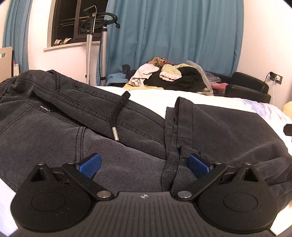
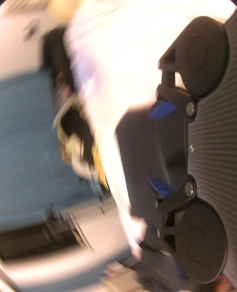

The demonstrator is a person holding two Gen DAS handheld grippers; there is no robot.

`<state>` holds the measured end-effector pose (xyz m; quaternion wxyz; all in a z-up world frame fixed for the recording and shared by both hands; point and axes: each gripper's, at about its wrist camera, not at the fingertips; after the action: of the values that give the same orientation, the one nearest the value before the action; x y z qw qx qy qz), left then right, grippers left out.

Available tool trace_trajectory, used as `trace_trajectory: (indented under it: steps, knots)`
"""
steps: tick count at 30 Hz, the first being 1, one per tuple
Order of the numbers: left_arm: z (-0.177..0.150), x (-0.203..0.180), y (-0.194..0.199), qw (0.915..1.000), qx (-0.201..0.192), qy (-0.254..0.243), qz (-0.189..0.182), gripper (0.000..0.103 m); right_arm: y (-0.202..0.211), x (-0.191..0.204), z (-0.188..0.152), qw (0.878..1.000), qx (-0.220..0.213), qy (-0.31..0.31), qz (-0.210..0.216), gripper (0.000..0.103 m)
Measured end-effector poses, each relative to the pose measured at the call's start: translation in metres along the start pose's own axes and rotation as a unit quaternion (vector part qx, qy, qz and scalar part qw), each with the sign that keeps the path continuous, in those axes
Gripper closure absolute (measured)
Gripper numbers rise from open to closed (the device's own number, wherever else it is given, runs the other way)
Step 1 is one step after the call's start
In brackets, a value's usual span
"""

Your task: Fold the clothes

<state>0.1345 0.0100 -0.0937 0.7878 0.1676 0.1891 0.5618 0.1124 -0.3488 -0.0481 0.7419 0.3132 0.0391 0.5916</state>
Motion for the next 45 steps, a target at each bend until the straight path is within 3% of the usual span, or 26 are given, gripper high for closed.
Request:
trace_trajectory:
  steps: [3, 5, 8, 9, 11, 13, 17, 19, 23, 26, 29, 32, 34, 37, 39, 41, 42, 43, 45]
  knots:
    - [-0.001, -0.002, 0.0, 1.0, -0.001, -0.002, 0.002, 0.0, -0.017, -0.034, -0.007, 0.993, 0.038, -0.109, -0.017, 0.021]
    - [-0.001, -0.002, 0.0, 1.0, -0.001, -0.002, 0.002, 0.0, -0.028, -0.044, -0.016, 0.986, 0.065, -0.15, -0.018, 0.021]
    - [-0.001, -0.002, -0.001, 1.0, -0.001, -0.003, 0.003, 0.0, -0.041, -0.045, -0.027, 0.977, 0.093, -0.191, 0.035, 0.021]
    - [-0.001, -0.002, -0.001, 1.0, -0.001, -0.004, 0.003, 0.0, -0.042, -0.042, -0.03, 0.974, 0.1, -0.196, 0.051, 0.017]
    - [-0.001, -0.002, -0.001, 1.0, -0.001, -0.003, 0.003, 0.0, -0.039, -0.039, -0.032, 0.974, 0.088, -0.2, 0.06, 0.016]
    - [-0.001, -0.002, -0.002, 1.0, -0.001, -0.002, 0.003, 0.0, -0.034, -0.041, -0.029, 0.968, 0.068, -0.225, 0.087, 0.017]
    - [-0.002, -0.004, -0.003, 1.0, 0.002, -0.005, 0.007, 0.0, -0.011, -0.032, -0.02, 0.964, 0.013, -0.218, 0.152, 0.017]
    - [-0.002, -0.005, -0.003, 1.0, 0.002, -0.005, 0.007, 0.0, -0.01, -0.031, -0.02, 0.959, 0.006, -0.23, 0.163, 0.016]
    - [-0.002, -0.007, -0.003, 1.0, 0.002, -0.008, 0.005, 0.0, -0.025, -0.044, -0.034, 0.957, 0.056, -0.265, 0.101, 0.016]
    - [-0.003, -0.007, -0.003, 0.9999, 0.001, -0.01, 0.004, 0.0, -0.039, -0.047, -0.041, 0.962, 0.085, -0.251, 0.07, 0.022]
    - [-0.004, -0.007, -0.004, 0.9999, 0.0, -0.01, 0.004, 0.0, -0.038, -0.039, -0.038, 0.967, 0.081, -0.235, 0.063, 0.02]
    - [-0.004, -0.006, -0.004, 0.9999, 0.0, -0.009, 0.005, 0.0, -0.037, -0.034, -0.035, 0.963, 0.084, -0.239, 0.096, 0.018]
    - [-0.004, -0.005, -0.005, 0.9999, 0.002, -0.008, 0.006, 0.0, -0.025, -0.024, -0.027, 0.961, 0.058, -0.232, 0.137, 0.017]
    - [-0.004, -0.005, -0.005, 0.9999, 0.003, -0.008, 0.008, 0.0, -0.01, -0.017, -0.018, 0.945, 0.012, -0.243, 0.217, 0.017]
    - [-0.004, -0.007, -0.005, 0.9999, 0.002, -0.011, 0.009, 0.0, -0.014, -0.02, -0.019, 0.938, 0.011, -0.268, 0.218, 0.017]
    - [-0.004, -0.008, -0.004, 0.9999, 0.0, -0.012, 0.009, 0.0, -0.024, -0.025, -0.025, 0.944, 0.035, -0.28, 0.171, 0.029]
    - [-0.004, -0.009, -0.003, 0.9999, -0.002, -0.012, 0.008, 0.0, -0.028, -0.026, -0.026, 0.95, 0.05, -0.275, 0.14, 0.05]
    - [-0.004, -0.011, -0.003, 0.9999, -0.003, -0.012, 0.006, 0.0, -0.032, -0.027, -0.027, 0.954, 0.064, -0.27, 0.11, 0.065]
    - [-0.004, -0.013, -0.003, 0.9999, -0.002, -0.013, 0.007, 0.0, -0.028, -0.025, -0.028, 0.958, 0.06, -0.266, 0.092, 0.072]
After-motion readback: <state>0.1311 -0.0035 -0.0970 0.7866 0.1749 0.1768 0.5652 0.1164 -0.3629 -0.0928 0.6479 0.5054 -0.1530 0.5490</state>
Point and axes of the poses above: each gripper's, at about its wrist camera, not at the fingertips, and y roughly against the way its jaws point, x to its left, z to its top, and after that the axes turned 7 degrees about -z, right-handed
